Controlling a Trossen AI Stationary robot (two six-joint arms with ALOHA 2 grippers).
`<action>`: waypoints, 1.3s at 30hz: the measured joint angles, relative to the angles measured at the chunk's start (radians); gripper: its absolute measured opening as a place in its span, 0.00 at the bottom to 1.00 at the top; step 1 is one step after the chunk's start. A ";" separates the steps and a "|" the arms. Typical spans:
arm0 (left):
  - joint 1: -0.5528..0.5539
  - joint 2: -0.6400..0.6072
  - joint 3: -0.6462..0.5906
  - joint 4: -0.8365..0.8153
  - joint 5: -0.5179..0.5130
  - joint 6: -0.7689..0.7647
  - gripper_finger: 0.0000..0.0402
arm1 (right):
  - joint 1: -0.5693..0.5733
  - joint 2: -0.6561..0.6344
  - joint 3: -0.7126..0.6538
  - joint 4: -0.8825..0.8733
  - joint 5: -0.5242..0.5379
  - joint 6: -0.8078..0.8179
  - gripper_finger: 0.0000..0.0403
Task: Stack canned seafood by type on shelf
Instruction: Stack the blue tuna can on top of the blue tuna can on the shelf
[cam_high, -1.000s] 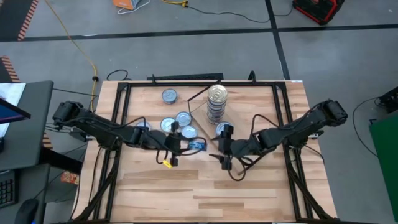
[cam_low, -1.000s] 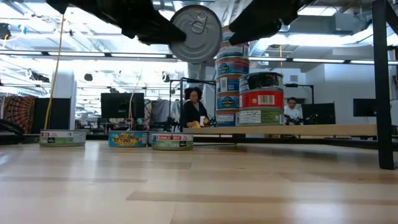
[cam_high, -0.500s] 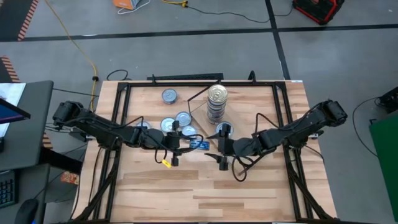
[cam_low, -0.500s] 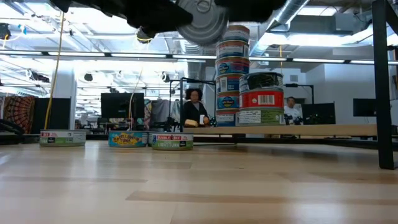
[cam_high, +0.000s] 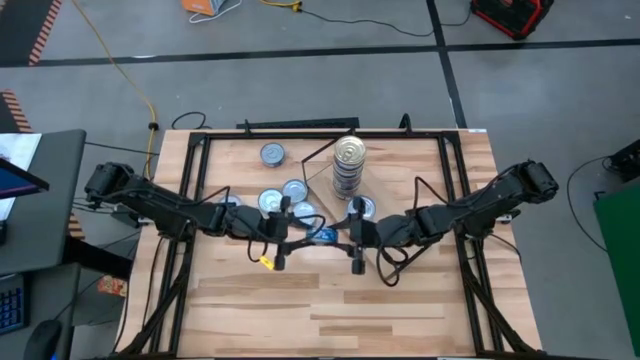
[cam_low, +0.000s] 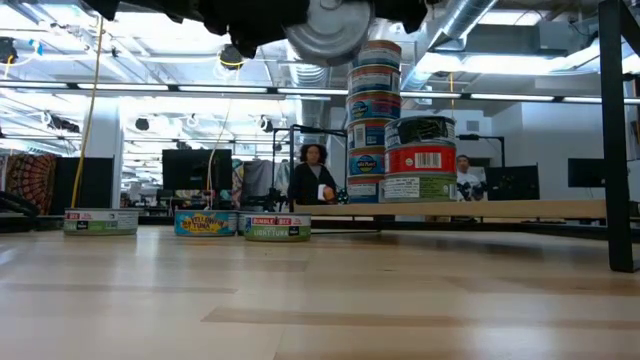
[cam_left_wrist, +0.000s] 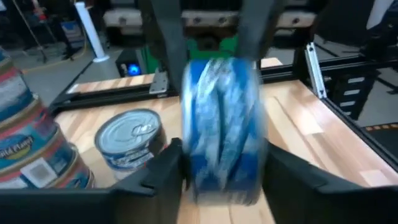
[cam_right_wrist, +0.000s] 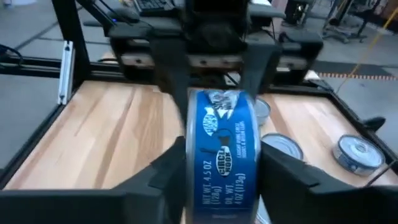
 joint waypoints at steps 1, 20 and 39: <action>0.000 0.000 0.000 0.004 -0.003 0.008 0.48 | -0.004 0.000 0.000 -0.006 -0.003 0.001 0.44; -0.117 -0.086 -0.150 0.021 -0.226 0.100 0.72 | -0.022 -0.224 0.042 -0.469 -0.004 0.291 0.42; -0.224 -0.062 -0.325 0.311 -0.443 0.190 0.71 | -0.391 -0.309 -0.056 -0.546 -0.428 0.504 0.43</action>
